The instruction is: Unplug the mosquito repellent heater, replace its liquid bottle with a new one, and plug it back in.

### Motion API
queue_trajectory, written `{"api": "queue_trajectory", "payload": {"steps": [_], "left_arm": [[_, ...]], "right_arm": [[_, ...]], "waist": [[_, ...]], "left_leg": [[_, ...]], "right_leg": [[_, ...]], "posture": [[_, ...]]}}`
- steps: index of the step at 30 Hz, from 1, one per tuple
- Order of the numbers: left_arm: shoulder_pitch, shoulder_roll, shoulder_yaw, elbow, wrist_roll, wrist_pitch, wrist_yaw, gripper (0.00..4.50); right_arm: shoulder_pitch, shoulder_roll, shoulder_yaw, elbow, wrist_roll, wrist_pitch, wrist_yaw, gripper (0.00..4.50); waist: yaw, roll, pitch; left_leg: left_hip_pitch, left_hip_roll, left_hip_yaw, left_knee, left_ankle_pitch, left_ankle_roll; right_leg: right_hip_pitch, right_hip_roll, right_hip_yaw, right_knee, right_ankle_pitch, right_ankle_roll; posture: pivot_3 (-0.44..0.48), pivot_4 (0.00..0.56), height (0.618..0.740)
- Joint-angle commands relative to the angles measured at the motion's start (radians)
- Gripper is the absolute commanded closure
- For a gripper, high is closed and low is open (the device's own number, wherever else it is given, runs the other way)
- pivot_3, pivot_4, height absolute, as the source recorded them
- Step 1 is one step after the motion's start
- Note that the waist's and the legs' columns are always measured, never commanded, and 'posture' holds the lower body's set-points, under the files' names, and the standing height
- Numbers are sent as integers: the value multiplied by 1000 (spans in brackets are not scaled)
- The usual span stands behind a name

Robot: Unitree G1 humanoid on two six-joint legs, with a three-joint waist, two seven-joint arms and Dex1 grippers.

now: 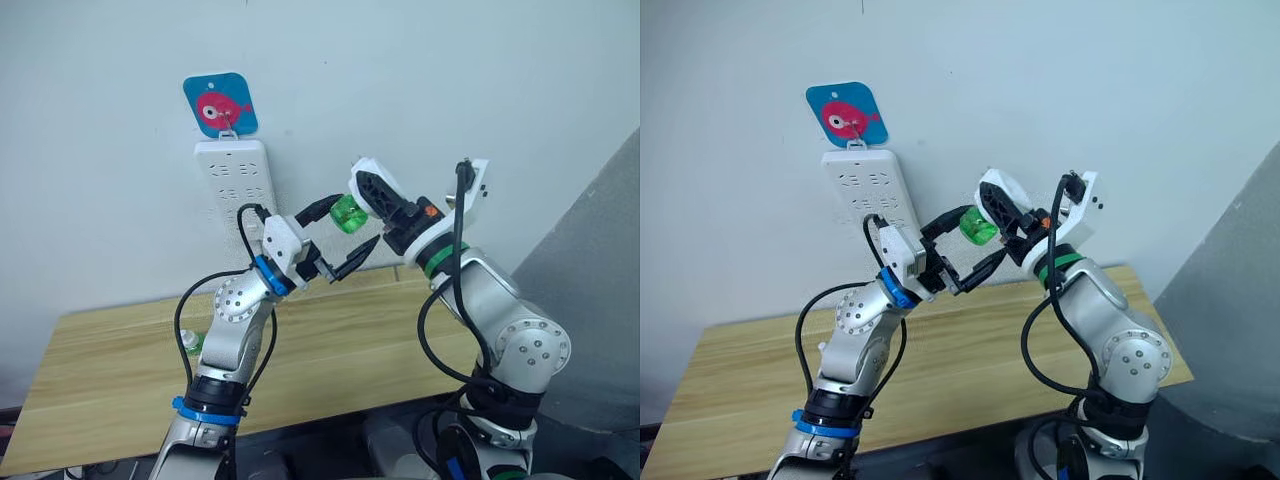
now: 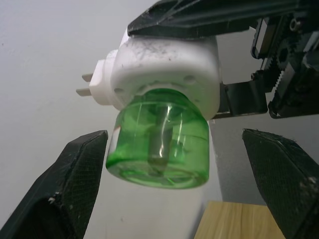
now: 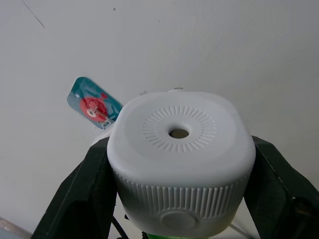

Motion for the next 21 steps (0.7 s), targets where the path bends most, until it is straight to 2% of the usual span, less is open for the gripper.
{"api": "queue_trajectory", "payload": {"steps": [1,10,13,18,21], "left_arm": [[-12,0,9,-24,-11,-9,11,0],[1,6,5,-31,-18,-3,5,0],[-3,3,4,-30,-25,3,2,624],[2,4,-4,-31,-36,20,-6,2168],[3,3,-3,-34,-34,24,-3,2211]], "right_arm": [[0,-14,23,-19,36,-44,-5,1481],[9,-54,50,-9,53,-88,-15,1481],[13,-67,62,-7,62,-99,-20,1481],[16,-81,77,-7,78,-117,-28,1481],[18,-88,84,-8,87,-122,-30,1481]], "waist": [[0,0,0],[0,0,0],[1,0,0],[1,0,0],[1,0,0]], "left_leg": [[0,0,0,0,0,0],[0,0,0,0,0,0],[0,0,0,0,0,0],[0,0,0,0,0,0],[0,0,0,0,0,0]], "right_leg": [[0,0,0,0,0,0],[0,0,0,0,1,-1],[0,0,0,0,1,-1],[0,0,0,0,1,-1],[0,0,0,0,1,-1]], "posture": [[-243,52,724],[-243,57,724],[-242,57,724],[-242,60,724],[-241,61,724]]}}
